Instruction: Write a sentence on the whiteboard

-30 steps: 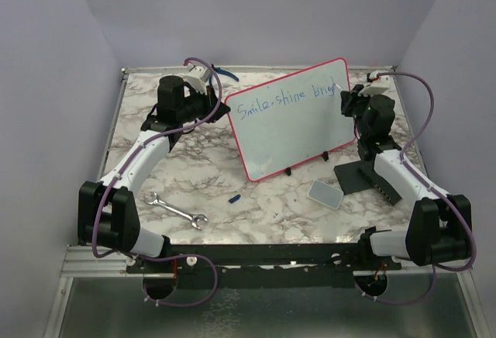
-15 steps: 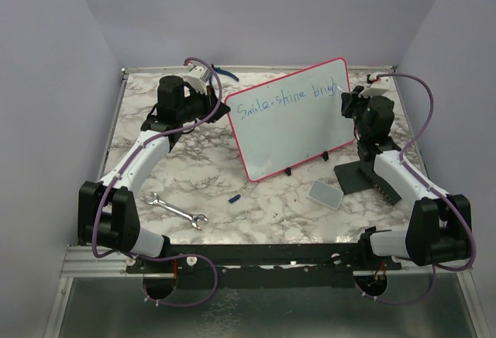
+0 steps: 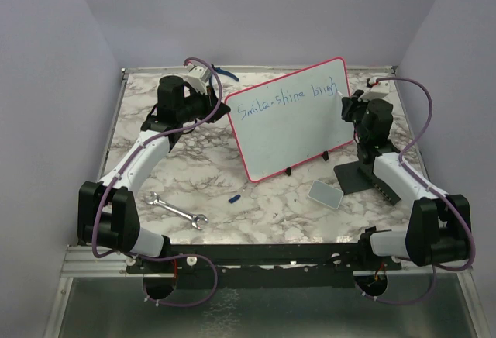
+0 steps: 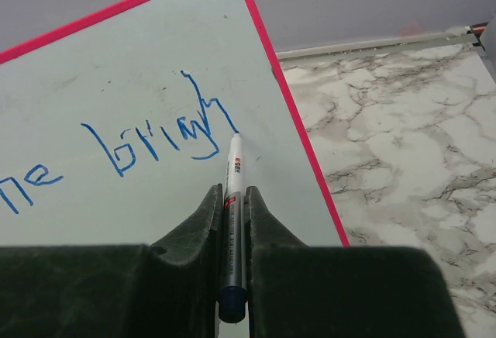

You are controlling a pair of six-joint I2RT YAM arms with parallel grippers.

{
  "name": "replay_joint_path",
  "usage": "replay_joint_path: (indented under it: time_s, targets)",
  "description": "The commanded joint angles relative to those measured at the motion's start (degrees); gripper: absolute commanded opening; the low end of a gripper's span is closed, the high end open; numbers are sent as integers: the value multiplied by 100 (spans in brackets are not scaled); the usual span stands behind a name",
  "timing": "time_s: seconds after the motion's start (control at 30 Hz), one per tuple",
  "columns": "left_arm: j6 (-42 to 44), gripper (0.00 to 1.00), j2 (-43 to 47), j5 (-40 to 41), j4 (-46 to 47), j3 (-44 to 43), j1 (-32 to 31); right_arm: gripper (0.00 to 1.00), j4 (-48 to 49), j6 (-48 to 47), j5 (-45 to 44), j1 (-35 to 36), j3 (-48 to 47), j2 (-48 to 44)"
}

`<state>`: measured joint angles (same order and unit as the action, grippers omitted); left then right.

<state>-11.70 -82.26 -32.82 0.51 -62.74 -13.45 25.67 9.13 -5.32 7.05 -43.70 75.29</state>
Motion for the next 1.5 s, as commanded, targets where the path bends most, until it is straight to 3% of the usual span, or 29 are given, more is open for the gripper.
replay_joint_path:
  time_s: [0.0, 0.23, 1.47]
  targets:
    - [198, 0, 175, -57, 107, -4, 31, 1, -37, -41, -126, -28, -64, -155]
    - [203, 0, 176, -36, 108, -1, 35, 1, -126, -51, -146, -30, -71, -608]
    - [283, 0, 175, -98, 110, 16, 35, 1, 12, -245, -374, -41, -510, 187]
